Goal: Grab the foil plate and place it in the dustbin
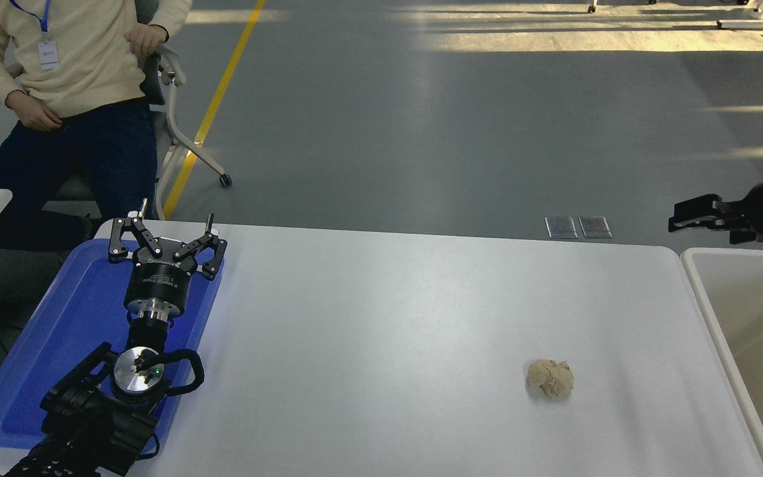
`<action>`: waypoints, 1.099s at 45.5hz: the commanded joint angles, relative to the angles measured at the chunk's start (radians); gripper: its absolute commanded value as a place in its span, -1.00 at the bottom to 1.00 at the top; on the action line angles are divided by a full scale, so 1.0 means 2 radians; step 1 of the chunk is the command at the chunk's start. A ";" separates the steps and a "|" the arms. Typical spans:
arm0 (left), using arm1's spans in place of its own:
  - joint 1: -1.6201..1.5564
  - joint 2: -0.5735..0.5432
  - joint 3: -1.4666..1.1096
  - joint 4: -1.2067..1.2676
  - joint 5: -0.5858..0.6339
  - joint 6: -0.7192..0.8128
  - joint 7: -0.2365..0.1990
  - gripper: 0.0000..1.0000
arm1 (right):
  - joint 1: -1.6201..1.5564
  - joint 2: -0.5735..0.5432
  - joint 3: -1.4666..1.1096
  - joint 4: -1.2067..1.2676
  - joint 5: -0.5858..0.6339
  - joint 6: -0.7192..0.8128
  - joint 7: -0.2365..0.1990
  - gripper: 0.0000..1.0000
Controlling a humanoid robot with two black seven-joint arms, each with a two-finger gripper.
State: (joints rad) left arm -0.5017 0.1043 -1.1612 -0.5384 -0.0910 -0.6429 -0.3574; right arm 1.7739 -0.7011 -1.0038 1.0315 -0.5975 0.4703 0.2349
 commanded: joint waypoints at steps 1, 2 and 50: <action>0.000 0.000 0.000 0.000 0.000 0.000 0.000 1.00 | 0.112 0.017 -0.046 0.133 0.008 -0.002 -0.009 0.99; 0.000 0.000 0.000 0.000 0.000 0.000 0.000 1.00 | 0.131 0.026 -0.059 0.151 0.016 -0.002 -0.009 0.99; 0.000 0.000 0.000 -0.001 0.000 0.000 0.001 1.00 | 0.244 0.259 -0.157 0.260 0.248 -0.019 -0.101 1.00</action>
State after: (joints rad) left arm -0.5016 0.1043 -1.1612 -0.5397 -0.0905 -0.6426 -0.3548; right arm 2.2484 -0.2150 -1.2719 1.5296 -0.1867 0.4332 0.0890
